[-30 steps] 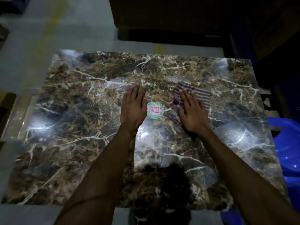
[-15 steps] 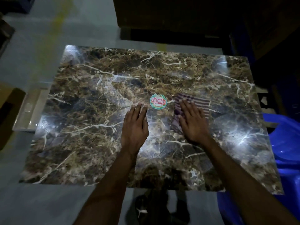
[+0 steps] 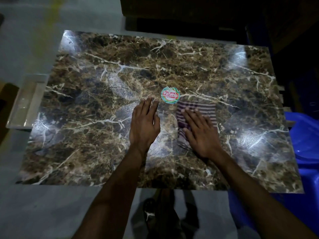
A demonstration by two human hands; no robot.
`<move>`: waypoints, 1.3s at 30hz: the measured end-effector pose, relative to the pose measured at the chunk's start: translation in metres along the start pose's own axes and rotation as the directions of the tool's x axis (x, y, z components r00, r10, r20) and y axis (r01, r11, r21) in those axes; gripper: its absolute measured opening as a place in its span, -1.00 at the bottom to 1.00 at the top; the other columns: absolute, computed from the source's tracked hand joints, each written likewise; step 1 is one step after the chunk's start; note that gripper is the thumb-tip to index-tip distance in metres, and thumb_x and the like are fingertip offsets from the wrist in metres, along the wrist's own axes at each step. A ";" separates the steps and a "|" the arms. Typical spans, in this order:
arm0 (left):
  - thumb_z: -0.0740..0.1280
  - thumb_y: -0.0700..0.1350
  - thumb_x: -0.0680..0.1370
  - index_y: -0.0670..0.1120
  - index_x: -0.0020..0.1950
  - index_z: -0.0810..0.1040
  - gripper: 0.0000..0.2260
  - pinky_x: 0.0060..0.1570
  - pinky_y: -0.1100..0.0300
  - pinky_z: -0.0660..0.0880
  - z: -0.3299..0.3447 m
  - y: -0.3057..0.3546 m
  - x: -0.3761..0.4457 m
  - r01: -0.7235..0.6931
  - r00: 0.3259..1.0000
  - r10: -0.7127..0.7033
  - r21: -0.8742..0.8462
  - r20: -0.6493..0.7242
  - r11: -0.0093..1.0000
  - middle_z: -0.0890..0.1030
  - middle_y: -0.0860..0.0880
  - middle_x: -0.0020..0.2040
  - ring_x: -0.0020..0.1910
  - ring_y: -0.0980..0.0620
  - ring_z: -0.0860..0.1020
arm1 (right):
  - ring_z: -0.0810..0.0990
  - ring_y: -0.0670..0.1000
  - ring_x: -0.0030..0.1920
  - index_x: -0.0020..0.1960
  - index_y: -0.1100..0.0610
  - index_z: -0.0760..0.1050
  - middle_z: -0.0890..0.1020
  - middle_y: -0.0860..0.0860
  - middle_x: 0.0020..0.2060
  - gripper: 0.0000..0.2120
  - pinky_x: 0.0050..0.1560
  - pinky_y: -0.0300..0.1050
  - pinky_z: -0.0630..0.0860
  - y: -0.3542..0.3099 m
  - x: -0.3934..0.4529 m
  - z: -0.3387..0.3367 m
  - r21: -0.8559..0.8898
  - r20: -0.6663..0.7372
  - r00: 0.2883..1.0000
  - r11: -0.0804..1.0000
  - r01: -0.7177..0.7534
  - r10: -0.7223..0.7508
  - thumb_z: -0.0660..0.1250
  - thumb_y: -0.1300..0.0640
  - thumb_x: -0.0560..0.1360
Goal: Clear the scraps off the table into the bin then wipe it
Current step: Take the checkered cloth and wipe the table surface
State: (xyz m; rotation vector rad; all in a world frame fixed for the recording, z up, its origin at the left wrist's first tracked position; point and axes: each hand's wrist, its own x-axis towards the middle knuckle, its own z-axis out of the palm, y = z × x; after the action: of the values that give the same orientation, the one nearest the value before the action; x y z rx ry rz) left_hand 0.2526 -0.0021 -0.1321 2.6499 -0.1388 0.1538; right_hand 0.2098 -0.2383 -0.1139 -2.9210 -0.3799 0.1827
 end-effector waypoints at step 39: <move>0.23 -0.09 0.67 -0.08 0.51 0.48 -0.60 0.53 -0.04 0.16 0.001 0.001 -0.001 -0.053 0.993 0.052 -0.004 -0.103 0.999 0.40 -0.11 0.56 0.56 -0.12 0.29 | 0.03 0.10 0.68 0.70 -0.03 0.04 0.09 -0.01 0.69 -0.39 0.62 0.22 0.01 -0.012 0.040 0.006 0.088 -0.090 0.964 0.966 -0.244 0.252 -0.09 -0.19 0.70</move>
State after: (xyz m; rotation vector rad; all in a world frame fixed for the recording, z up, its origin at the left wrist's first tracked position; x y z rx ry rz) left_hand 0.2517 -0.0035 -0.1329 2.6267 -0.1744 0.3062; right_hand 0.2446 -0.2148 -0.1217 -2.8789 0.0106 0.0818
